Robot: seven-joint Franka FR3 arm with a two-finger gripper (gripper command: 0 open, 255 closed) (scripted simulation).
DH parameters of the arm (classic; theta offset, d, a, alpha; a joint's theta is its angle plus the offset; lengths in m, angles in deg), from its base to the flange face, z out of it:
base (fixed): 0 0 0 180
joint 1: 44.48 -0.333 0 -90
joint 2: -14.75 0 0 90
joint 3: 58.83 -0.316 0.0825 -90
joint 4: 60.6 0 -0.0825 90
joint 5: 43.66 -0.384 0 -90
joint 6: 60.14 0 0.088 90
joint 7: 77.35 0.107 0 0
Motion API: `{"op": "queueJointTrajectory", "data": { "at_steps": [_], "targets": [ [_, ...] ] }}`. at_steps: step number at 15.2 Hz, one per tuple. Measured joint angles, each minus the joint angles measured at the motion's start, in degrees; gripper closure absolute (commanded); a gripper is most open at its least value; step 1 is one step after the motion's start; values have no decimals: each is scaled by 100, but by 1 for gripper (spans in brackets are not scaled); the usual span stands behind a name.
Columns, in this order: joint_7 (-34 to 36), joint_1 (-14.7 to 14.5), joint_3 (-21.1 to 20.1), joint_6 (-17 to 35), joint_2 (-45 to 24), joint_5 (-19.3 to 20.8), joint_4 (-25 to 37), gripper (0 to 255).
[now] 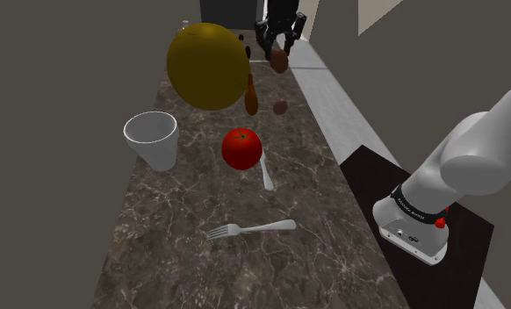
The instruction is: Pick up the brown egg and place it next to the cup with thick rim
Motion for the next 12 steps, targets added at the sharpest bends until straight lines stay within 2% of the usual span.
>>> {"op": "queueJointTrajectory", "data": {
  "at_steps": [7,12],
  "targets": [
    [965,-441,-511,-338,-858,190,1031,255],
    [1606,-854,-780,-735,-1768,483,2190,255]
  ]
}}
